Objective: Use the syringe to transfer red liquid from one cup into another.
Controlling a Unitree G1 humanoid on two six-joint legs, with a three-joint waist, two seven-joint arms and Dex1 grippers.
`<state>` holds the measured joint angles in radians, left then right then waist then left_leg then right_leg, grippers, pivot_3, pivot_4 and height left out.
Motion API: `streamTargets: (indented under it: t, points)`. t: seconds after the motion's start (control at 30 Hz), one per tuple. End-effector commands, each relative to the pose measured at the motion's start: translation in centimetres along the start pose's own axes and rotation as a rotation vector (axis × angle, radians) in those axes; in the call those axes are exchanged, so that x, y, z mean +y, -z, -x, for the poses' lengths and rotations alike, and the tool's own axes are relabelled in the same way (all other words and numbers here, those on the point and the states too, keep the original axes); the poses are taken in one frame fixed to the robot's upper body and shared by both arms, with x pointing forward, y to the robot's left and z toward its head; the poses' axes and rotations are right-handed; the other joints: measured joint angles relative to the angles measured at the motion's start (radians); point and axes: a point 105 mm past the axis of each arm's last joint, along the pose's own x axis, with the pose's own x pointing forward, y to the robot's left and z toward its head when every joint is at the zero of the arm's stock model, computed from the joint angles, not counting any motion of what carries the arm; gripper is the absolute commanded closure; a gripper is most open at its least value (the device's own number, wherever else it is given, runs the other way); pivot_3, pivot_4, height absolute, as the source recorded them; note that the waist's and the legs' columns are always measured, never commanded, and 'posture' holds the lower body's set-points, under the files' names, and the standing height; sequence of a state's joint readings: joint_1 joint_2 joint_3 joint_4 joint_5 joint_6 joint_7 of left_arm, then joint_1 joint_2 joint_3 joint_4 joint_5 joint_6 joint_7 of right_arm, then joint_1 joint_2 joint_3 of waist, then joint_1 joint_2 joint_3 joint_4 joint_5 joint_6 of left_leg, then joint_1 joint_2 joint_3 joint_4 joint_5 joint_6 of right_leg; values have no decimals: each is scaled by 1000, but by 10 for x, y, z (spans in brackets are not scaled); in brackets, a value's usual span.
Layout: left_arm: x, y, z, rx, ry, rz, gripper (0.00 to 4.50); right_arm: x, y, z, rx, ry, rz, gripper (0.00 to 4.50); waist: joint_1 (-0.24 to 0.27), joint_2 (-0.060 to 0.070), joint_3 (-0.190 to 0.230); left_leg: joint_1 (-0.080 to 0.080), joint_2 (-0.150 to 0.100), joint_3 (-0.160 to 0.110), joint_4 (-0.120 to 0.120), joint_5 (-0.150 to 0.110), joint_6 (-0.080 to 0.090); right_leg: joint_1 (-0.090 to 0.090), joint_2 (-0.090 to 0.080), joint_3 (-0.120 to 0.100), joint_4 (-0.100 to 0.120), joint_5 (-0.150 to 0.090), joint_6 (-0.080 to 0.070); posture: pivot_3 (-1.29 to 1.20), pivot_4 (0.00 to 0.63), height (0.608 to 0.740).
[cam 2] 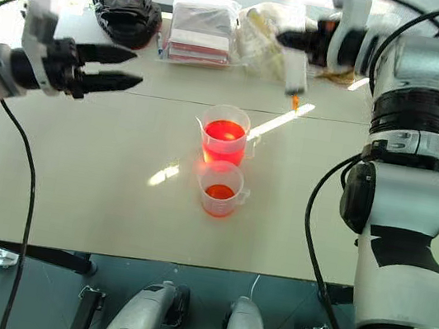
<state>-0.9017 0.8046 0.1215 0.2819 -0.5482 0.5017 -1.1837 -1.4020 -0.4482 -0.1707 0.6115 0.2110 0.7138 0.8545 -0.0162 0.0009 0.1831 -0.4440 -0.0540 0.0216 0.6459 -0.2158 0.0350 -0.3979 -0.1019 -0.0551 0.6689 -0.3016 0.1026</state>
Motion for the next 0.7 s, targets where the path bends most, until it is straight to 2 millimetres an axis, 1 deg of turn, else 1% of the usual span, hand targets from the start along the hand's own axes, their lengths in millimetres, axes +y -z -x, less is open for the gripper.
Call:
streamTargets:
  t: [0.03, 0.13, 0.2, 0.33, 0.43, 0.5, 0.6, 0.7]
  points:
    - [15, -22, -11, -31, -16, -89, 1420, 36, -18, 5, -242, -73, 38, 3046, 5, -1, 0, 0, 0, 0, 0, 0, 0, 0, 0, 0, 0, 0, 0, 0, 150, 740]
    - [27, -39, -22, -90, -50, -158, 1420, 56, 2, 1, -272, -100, 19, 3046, 12, -1, 0, -2, -1, 0, 2, -1, 2, 0, 0, 0, 0, 1, 1, 0, 150, 740]
    - [35, -49, -27, -138, -76, -177, 1420, 63, 15, 0, -282, -109, 14, 3046, 14, -1, 0, -2, -2, 1, 3, -1, 3, 0, 0, 0, 0, 1, 2, 0, 150, 740]
    - [31, -61, -38, -169, -11, -196, 1420, 67, 42, -2, -286, -77, -14, 3046, 3, -1, 0, -2, -2, 2, 2, -1, 4, -2, 0, 0, 1, 1, 2, 0, 150, 740]
    - [26, -72, -48, -198, 36, -209, 1420, 67, 49, 1, -283, -70, -36, 3046, 1, -1, 1, -2, -2, 2, 2, -1, 4, -2, 0, 0, 2, 1, 2, 0, 150, 740]
    - [24, -75, -55, -208, 57, -221, 1420, 68, 51, 1, -279, -67, -39, 3046, 1, -1, 1, -2, -2, 3, 2, 0, 4, -3, 0, 1, 2, 1, 2, 0, 150, 740]
    - [17, -74, -70, -206, 101, -254, 1420, 70, 58, -1, -265, -63, -60, 3046, 1, -1, 1, -2, -2, 3, 2, 0, 4, -3, 0, 1, 3, 1, 2, 0, 150, 740]
    - [12, -72, -84, -214, 134, -249, 1420, 73, 63, -4, -255, -62, -71, 3046, 1, -1, 1, -2, -2, 3, 2, 0, 4, -2, 0, 1, 2, 1, 2, 0, 150, 740]
